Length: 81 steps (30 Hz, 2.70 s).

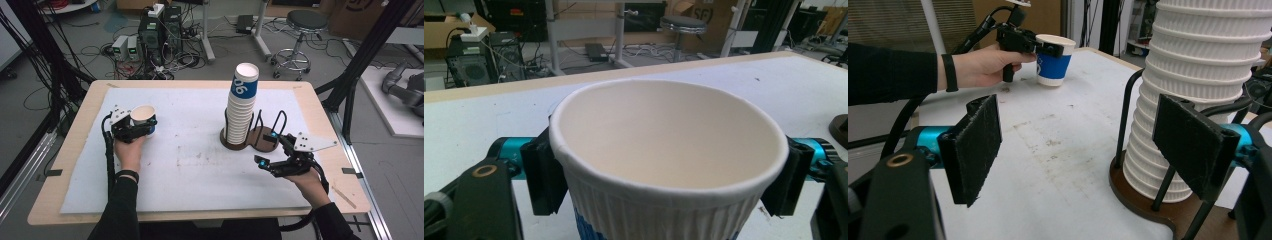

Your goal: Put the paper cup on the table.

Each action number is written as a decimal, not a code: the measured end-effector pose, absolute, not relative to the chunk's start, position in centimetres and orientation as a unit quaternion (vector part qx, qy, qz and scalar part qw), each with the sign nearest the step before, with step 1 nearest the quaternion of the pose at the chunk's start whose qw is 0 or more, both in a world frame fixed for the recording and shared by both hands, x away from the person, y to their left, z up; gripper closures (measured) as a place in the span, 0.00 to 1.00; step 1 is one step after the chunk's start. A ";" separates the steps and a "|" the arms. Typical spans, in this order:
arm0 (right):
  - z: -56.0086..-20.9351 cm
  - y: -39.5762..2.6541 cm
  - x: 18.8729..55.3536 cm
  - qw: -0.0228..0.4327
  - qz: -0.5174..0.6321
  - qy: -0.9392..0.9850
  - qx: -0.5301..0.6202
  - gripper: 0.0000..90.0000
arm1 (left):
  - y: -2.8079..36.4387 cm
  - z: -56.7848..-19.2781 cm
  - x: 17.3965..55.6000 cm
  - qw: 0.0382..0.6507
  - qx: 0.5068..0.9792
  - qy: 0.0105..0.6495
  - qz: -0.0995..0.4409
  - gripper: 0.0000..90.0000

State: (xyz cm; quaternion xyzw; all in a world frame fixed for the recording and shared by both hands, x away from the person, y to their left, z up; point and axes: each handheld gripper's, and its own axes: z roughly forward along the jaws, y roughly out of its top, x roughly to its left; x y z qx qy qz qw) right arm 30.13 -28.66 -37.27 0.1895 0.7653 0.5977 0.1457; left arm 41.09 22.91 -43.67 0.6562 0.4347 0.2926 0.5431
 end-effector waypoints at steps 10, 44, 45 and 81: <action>-37.2 -28.6 30.1 0.147 0.598 0.765 0.188 0.23 | 22.8 -43.5 40.9 0.522 0.672 0.441 0.284 0.22; -37.0 -28.2 30.1 0.143 0.602 0.765 0.180 0.23 | 21.7 -41.7 38.9 0.425 0.714 0.477 0.286 0.02; -37.0 -28.3 30.0 0.143 0.601 0.765 0.182 0.22 | 21.7 -41.5 38.7 0.423 0.715 0.477 0.287 0.02; -38.0 -29.9 30.9 0.149 0.601 0.756 0.214 0.22 | 16.5 -38.7 30.3 0.590 0.716 0.301 0.222 0.02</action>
